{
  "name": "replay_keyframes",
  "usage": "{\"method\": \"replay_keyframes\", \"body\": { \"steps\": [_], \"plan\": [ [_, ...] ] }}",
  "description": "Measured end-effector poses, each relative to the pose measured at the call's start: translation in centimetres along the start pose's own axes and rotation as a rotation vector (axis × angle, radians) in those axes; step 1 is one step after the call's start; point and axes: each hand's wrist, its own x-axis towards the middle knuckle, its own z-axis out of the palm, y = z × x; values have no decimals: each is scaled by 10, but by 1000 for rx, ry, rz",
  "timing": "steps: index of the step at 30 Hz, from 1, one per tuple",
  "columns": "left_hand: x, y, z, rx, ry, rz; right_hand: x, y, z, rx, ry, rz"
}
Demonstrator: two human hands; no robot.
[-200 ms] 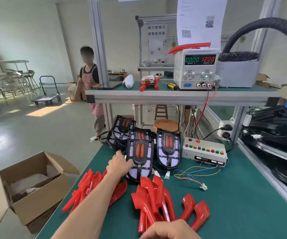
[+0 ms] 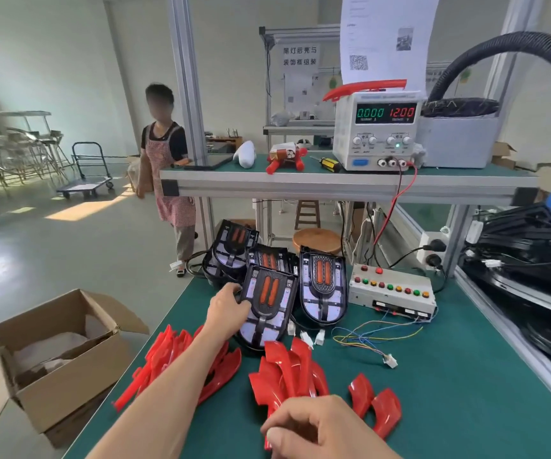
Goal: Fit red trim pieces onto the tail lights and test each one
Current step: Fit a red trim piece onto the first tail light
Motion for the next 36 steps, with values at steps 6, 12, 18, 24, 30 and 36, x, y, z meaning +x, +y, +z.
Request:
{"method": "replay_keyframes", "body": {
  "steps": [6,12,18,24,30,36],
  "plan": [
    [-1,11,-3,-251,75,53,27,15,-15,-157,71,-147],
    [-16,52,-31,-220,191,314,53,8,-51,-278,364,-377],
    [-44,116,-66,20,101,700,79,-60,-109,-847,603,-469],
    [-87,164,-81,34,-195,952,75,-103,-149,-835,124,-149],
    [-119,185,-85,67,-354,980,32,-73,-160,-150,0,-144],
    [-133,180,-68,81,-343,1000,-18,-34,-147,156,190,-63]
  ]
}}
